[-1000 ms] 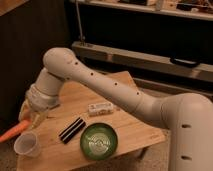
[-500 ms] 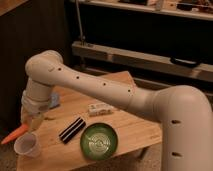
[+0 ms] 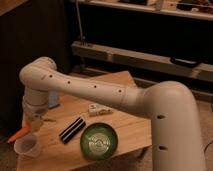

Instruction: Place the pepper in the ceramic cup

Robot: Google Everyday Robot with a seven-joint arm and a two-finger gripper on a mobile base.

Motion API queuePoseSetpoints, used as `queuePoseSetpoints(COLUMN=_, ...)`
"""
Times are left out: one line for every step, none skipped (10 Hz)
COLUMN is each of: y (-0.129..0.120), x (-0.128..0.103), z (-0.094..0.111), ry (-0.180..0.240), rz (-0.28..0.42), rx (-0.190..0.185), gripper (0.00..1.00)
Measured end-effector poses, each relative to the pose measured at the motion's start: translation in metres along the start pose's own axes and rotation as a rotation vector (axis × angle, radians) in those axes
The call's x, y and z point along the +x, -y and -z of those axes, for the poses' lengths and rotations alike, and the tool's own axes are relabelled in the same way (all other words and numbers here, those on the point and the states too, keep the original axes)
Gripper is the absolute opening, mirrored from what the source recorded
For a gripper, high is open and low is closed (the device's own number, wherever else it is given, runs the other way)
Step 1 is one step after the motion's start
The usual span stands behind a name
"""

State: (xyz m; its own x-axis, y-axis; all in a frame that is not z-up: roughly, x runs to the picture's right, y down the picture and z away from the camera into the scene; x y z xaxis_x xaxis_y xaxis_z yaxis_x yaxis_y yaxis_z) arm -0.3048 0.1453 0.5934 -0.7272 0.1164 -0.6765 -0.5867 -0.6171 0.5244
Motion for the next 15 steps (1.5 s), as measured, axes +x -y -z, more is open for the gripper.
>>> queuePoseSetpoints(y=-0.001, x=-0.001, z=-0.001, ry=0.010, rz=-0.006, rx=0.002, gripper=0.20)
queuePoseSetpoints(y=-0.001, x=-0.002, z=-0.003, ry=0.025, rz=-0.012, rx=0.007, gripper=0.20)
queuePoseSetpoints(y=0.000, x=0.001, z=-0.009, ry=0.041, rz=-0.012, rx=0.020, gripper=0.20)
queuePoseSetpoints(y=0.000, x=0.002, z=-0.011, ry=0.053, rz=-0.014, rx=0.027, gripper=0.20)
queuePoseSetpoints(y=0.000, x=0.003, z=-0.014, ry=0.066, rz=-0.014, rx=0.038, gripper=0.20)
queuePoseSetpoints(y=-0.001, x=0.006, z=-0.016, ry=0.078, rz=-0.013, rx=0.046, gripper=0.20)
queuePoseSetpoints(y=-0.001, x=0.009, z=-0.018, ry=0.090, rz=-0.009, rx=0.054, gripper=0.20)
queuePoseSetpoints(y=-0.002, x=0.013, z=-0.021, ry=0.100, rz=-0.005, rx=0.062, gripper=0.20)
queuePoseSetpoints(y=-0.002, x=0.015, z=-0.023, ry=0.111, rz=-0.004, rx=0.071, gripper=0.20)
queuePoseSetpoints(y=-0.003, x=0.017, z=-0.027, ry=0.122, rz=-0.003, rx=0.084, gripper=0.20)
queuePoseSetpoints(y=-0.003, x=0.018, z=-0.031, ry=0.129, rz=-0.002, rx=0.095, gripper=0.20)
queuePoseSetpoints(y=-0.004, x=0.019, z=-0.034, ry=0.135, rz=-0.003, rx=0.103, gripper=0.20)
queuePoseSetpoints(y=-0.006, x=0.017, z=-0.040, ry=0.145, rz=-0.007, rx=0.116, gripper=0.20)
queuePoseSetpoints(y=-0.007, x=0.016, z=-0.044, ry=0.154, rz=-0.010, rx=0.124, gripper=0.20)
queuePoseSetpoints(y=-0.008, x=0.012, z=-0.051, ry=0.166, rz=-0.018, rx=0.137, gripper=0.20)
